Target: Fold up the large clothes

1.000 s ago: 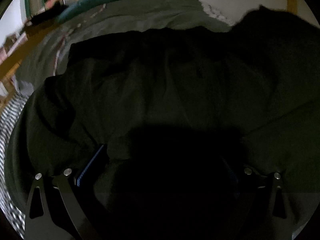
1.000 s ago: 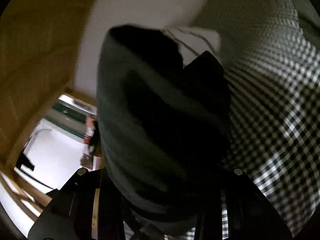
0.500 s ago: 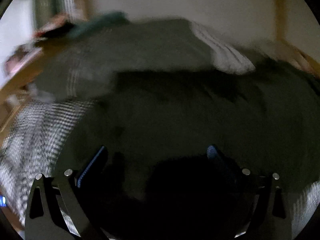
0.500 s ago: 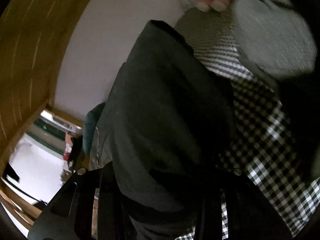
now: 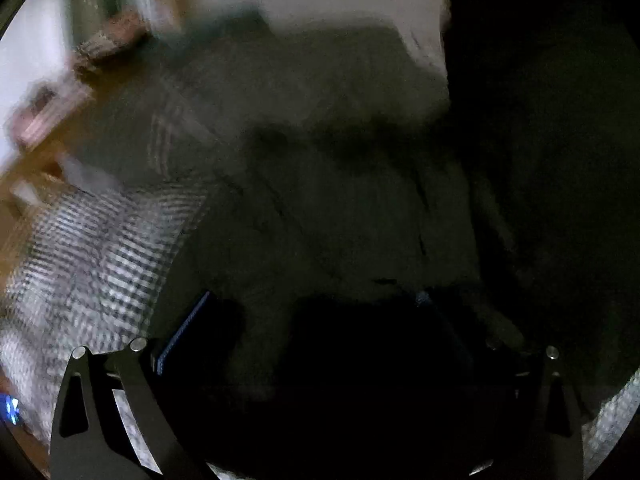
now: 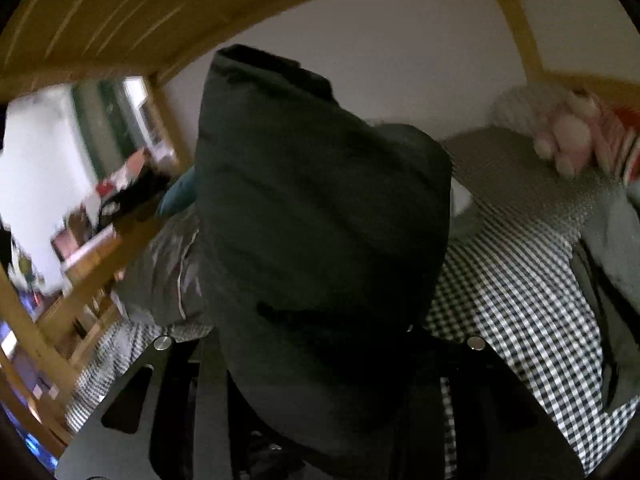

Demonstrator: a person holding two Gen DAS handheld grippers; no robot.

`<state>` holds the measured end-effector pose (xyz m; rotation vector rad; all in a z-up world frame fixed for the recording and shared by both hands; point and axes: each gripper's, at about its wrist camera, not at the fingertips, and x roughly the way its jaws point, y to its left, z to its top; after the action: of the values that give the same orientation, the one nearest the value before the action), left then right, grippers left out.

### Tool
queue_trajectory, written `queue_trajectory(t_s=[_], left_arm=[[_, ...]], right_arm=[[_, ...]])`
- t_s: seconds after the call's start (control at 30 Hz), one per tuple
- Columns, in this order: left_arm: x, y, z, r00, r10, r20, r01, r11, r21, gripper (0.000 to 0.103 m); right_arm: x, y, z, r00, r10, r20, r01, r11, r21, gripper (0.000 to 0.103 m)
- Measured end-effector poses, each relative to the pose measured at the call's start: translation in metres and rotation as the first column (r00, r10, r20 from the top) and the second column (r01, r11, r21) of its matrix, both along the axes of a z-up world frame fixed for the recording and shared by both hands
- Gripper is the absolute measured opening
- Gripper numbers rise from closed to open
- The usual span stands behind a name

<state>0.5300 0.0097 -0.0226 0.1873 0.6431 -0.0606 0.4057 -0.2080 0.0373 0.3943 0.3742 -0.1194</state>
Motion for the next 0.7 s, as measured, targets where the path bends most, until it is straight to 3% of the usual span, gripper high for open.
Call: queue_trajectory(t_s=[0.03,0.07,0.13,0.17,0.2,0.27,0.33,0.47,0.53,0.6,0.7], left_arm=[[-0.007,0.011,0.006,0.998,0.048,0.042,-0.048,0.999,0.009,0.098],[-0.004,0.025,0.008,0.996,0.083,0.034,-0.083,0.996,0.009,0.098],[0.021,0.039,-0.013,0.992,0.059,-0.114,-0.06,0.998,-0.006,0.098],[0.035,0.043,-0.04,0.973,0.007,-0.23,-0.015,0.999,-0.036,0.098],[0.04,0.047,-0.057,0.964,-0.039,-0.265,0.011,0.995,-0.104,0.098],[0.042,0.065,-0.07,0.963,-0.079,-0.258,0.012,0.968,-0.25,0.098],[0.045,0.076,-0.063,0.949,-0.115,-0.295,0.029,0.96,-0.28,0.098],[0.038,0.137,-0.019,0.966,-0.041,-0.256,-0.064,0.919,-0.389,0.098],[0.036,0.148,-0.01,0.97,-0.029,-0.243,-0.067,0.923,-0.378,0.097],[0.033,0.162,-0.004,0.971,0.112,-0.211,-0.168,0.948,-0.271,0.097],[0.032,0.188,0.013,0.957,0.253,-0.139,-0.277,0.942,-0.191,0.097]], right_arm=[[0.004,0.013,-0.001,1.0,0.007,-0.009,-0.007,0.999,-0.044,0.034],[0.006,0.026,-0.002,1.0,0.012,-0.017,-0.013,0.997,-0.077,0.034],[0.014,0.05,-0.006,0.999,0.019,-0.026,-0.022,0.992,-0.128,0.034],[0.018,0.061,-0.008,0.999,0.019,-0.032,-0.023,0.988,-0.155,0.034],[0.023,0.069,-0.009,0.999,0.02,-0.035,-0.025,0.984,-0.177,0.034],[0.03,0.092,-0.013,0.999,0.028,-0.043,-0.038,0.97,-0.238,0.035],[0.037,0.122,-0.022,0.997,0.047,-0.061,-0.063,0.95,-0.307,0.036],[0.043,0.178,-0.046,0.989,0.097,-0.11,-0.137,0.877,-0.461,0.036],[0.048,0.204,-0.062,0.984,0.118,-0.135,-0.172,0.833,-0.526,0.037],[0.051,0.22,-0.077,0.98,0.123,-0.155,-0.19,0.8,-0.57,0.037],[0.055,0.23,-0.097,0.976,0.124,-0.177,-0.207,0.769,-0.605,0.038]])
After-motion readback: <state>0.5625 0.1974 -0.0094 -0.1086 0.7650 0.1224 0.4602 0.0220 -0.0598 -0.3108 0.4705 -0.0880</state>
